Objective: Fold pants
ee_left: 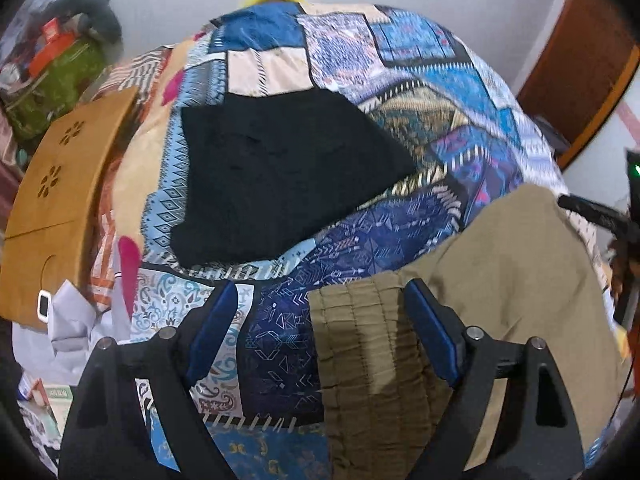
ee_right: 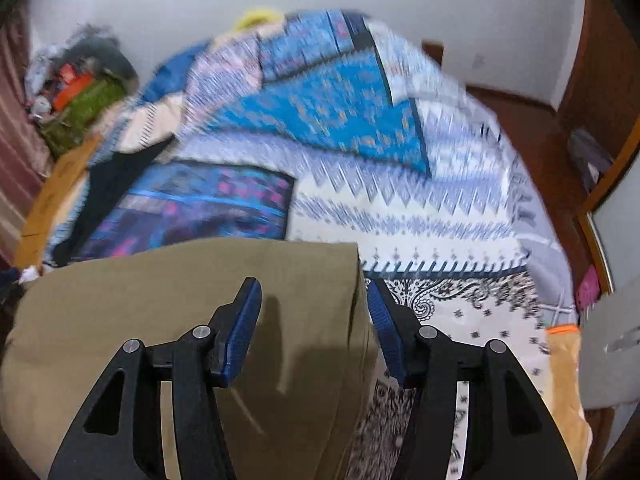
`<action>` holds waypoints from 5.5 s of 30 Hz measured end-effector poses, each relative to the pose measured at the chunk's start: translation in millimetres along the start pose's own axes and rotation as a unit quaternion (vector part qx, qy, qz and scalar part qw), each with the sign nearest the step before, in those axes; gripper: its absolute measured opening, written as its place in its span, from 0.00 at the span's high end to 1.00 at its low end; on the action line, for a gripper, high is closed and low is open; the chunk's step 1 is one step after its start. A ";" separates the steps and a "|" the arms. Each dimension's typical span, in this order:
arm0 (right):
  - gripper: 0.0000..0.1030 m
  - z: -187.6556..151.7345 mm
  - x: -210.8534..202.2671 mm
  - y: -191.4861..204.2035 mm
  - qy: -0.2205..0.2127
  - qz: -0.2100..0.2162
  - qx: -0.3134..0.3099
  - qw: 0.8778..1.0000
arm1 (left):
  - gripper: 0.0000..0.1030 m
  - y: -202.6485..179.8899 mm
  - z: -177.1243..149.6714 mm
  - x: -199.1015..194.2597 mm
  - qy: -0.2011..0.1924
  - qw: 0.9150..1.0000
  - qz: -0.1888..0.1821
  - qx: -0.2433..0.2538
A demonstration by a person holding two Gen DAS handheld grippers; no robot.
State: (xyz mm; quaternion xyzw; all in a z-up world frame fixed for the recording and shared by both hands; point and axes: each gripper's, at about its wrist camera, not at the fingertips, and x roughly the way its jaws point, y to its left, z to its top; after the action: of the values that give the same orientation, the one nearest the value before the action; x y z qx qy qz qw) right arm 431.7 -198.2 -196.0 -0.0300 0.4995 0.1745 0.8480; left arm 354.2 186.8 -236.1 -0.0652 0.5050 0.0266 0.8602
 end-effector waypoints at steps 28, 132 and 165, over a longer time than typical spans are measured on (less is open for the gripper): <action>0.60 -0.2 -106.5 57.9 -0.056 0.056 -0.027 0.996 | 0.23 22.8 -13.5 -89.6 -0.102 0.992 0.063 -0.041; 0.24 -184.6 -132.4 109.2 -0.052 0.109 -0.028 0.992 | 0.70 -40.6 -114.5 -164.3 -0.192 0.969 0.130 -0.087; 0.23 -198.2 -135.8 82.1 -0.061 0.102 0.017 0.993 | 0.27 -202.0 -68.3 -165.9 -0.130 0.970 -0.190 0.074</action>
State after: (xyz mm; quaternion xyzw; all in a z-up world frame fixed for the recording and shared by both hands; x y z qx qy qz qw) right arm 179.4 -202.0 -168.3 0.0459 0.4505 0.2535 0.8548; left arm 236.6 -19.4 -107.0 -0.0922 0.3682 -0.1664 0.9101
